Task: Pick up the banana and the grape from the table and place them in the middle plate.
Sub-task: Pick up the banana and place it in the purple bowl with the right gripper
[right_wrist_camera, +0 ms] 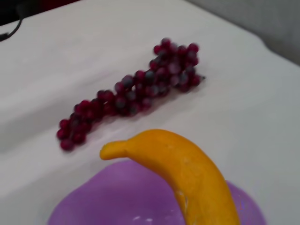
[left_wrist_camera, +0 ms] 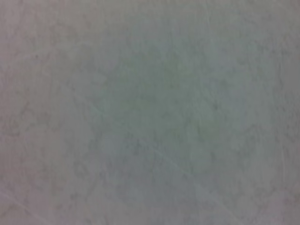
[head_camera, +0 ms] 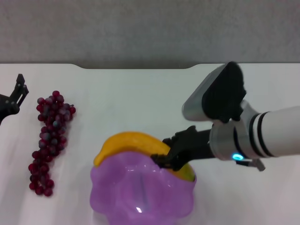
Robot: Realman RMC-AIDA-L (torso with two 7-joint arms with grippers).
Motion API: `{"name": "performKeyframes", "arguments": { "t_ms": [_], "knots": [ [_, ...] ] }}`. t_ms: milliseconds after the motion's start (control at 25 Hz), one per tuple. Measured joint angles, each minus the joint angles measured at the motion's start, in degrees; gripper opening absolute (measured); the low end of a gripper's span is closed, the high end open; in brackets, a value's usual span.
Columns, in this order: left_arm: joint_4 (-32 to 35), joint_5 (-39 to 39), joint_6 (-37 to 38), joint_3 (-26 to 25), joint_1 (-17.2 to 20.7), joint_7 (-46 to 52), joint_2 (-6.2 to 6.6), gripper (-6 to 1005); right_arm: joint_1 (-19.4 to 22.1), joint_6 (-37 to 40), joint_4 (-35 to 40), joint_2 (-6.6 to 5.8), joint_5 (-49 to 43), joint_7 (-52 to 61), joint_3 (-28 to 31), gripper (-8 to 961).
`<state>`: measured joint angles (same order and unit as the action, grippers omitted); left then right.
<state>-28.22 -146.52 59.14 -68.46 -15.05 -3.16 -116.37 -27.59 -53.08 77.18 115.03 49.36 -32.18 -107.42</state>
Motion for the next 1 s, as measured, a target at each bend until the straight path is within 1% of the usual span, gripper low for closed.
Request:
{"name": "performKeyframes", "arguments": {
  "t_ms": [160,280,520,760,1000],
  "knots": [
    [-0.1,0.0,0.0,0.0,-0.1,-0.1,0.0,883,-1.4,-0.1,-1.4,0.01,0.6,1.0,-3.8,496],
    [-0.7,0.0,0.0,0.0,0.0,-1.3,-0.05,883,-2.8,-0.6,-3.6,-0.03,1.0,1.6,-5.3,506],
    [-1.4,0.0,0.1,0.0,0.2,-2.1,-0.09,883,-5.0,-1.0,-7.8,0.05,1.3,4.1,-5.5,525],
    [-1.4,0.0,0.0,0.0,0.4,-2.2,-0.09,883,-5.1,-1.0,-7.8,-0.11,2.1,4.3,-4.9,544],
    [-1.4,0.0,0.0,0.0,0.5,-2.2,-0.09,883,-6.4,-1.6,-8.8,-0.29,1.9,6.0,-3.9,563]
  ]
}}
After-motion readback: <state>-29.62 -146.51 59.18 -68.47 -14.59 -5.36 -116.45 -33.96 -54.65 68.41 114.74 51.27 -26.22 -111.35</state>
